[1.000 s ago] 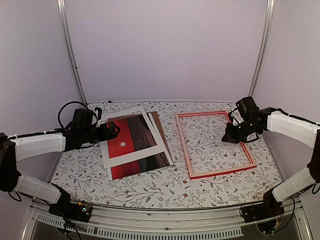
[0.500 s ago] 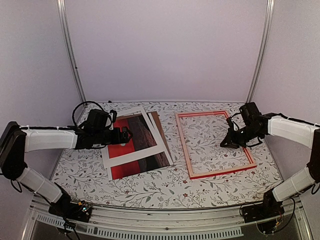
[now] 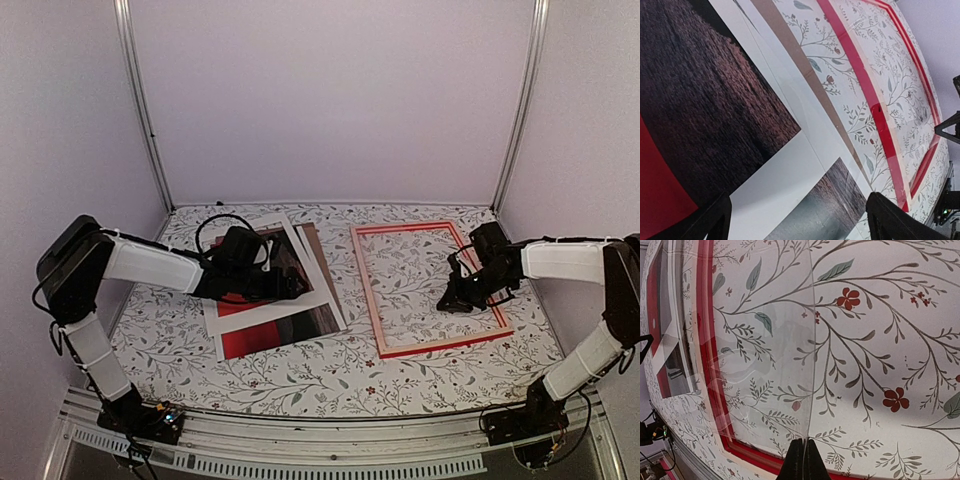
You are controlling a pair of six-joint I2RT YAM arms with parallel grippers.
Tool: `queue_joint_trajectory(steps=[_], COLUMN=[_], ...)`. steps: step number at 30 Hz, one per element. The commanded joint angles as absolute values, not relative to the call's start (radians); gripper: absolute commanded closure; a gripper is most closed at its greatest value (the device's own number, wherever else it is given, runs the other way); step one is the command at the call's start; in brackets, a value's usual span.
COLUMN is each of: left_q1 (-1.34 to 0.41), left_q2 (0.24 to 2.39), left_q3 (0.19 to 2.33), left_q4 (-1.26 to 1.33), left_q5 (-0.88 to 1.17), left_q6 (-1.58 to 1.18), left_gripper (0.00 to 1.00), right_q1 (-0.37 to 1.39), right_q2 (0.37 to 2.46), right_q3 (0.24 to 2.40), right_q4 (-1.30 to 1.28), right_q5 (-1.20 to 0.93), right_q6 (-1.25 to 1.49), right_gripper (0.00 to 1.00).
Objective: Put the photo into the frame
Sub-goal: Pass from the right arm to the left
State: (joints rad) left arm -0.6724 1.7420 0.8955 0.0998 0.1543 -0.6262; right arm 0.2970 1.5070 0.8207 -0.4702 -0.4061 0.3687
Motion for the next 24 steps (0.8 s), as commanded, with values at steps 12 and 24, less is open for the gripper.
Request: queue_joint_trajectory(steps=[12,24], left_q1=[-0.72,-0.716], left_q2=[1.907,2.016], left_q3=[1.01,1.047], left_q4=[0.225,0.404], left_q5=[0.309,0.478], left_q6=[-0.745,-0.897], left_gripper=[0.06,0.28], right_q1=[0.296,0.296], right_q2=[1.532,1.519], right_q3=[0.737,0.72], right_q4=[-0.374,-0.353], right_q5=[-0.325,-0.337], right_q6=[0.421,0.428], right_gripper=[1.0,1.0])
